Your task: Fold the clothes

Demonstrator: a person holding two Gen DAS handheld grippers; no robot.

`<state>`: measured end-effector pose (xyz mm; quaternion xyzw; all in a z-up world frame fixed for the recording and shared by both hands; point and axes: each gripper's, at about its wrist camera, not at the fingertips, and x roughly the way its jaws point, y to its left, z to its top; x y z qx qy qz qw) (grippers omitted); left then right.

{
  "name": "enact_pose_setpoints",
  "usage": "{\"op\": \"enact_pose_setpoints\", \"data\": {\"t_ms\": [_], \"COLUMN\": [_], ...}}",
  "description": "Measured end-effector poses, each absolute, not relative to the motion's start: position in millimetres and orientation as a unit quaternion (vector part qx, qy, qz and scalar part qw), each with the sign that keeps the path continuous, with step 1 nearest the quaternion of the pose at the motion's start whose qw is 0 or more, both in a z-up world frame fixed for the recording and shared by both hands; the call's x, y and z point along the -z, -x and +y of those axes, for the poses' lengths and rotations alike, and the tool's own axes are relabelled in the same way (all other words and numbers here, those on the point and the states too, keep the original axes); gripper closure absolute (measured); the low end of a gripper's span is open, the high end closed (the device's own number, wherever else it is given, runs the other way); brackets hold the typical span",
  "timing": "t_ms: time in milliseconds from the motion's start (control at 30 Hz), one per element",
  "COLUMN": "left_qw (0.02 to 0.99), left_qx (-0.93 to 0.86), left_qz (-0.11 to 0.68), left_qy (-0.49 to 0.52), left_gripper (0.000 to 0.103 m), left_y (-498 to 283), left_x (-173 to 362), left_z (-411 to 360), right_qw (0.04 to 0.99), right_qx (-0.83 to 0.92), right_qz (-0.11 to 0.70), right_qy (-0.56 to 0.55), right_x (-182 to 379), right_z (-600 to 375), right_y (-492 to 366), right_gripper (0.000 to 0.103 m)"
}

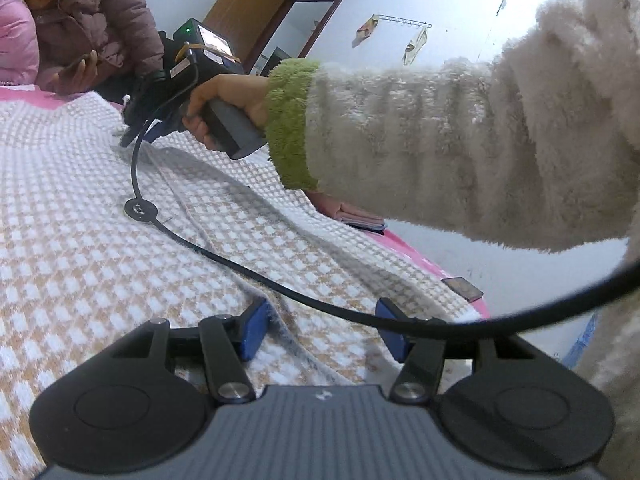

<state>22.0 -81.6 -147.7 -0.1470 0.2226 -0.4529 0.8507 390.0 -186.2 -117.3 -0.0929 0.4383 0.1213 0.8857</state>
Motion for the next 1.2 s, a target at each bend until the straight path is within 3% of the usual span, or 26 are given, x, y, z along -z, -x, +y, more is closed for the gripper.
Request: {"op": "enact_pose_setpoints", "data": {"t_ms": [33,400,667,1000,1100,1167,1200], "left_qw": [0.851,0.845,0.845,0.844,0.843,0.840,0.839], "left_qx": [0.452,0.457,0.459,0.461,0.463,0.467,0.469], "left_qz": [0.222,0.219,0.217,0.215,0.215,0.217,0.219], "left_qy": [0.147,0.170,0.170,0.171,0.169,0.167,0.166], "left_gripper": [0.045,0.045,0.045,0.045,0.044,0.041,0.037], "left_y": [-22,-28,-28,-20,-18,-16,-15], "left_x": [148,150,151,151,151,150,149], "left_z": [-82,-75,-74,-73,-73,-72,-71], "right_qw": [0.890,0.916,0.901,0.897,0.899,0.898,0.902], "right_qx": [-0.110,-0.181,-0.202,-0.196,-0.190,-0.179,-0.176], "right_qz": [0.432,0.327,0.379,0.391,0.390,0.396,0.388], "right_qy": [0.094,-0.143,-0.066,-0.068,-0.068,-0.072,-0.077], "right_x": [115,71,116,145,134,118,106], "right_z": [-188,-259,-229,-220,-219,-225,-233], "right_y": [-390,-357,-371,-384,-381,-373,-362], "right_gripper": [0.100,0.100,0.100,0.100,0.096,0.080,0.077]}}
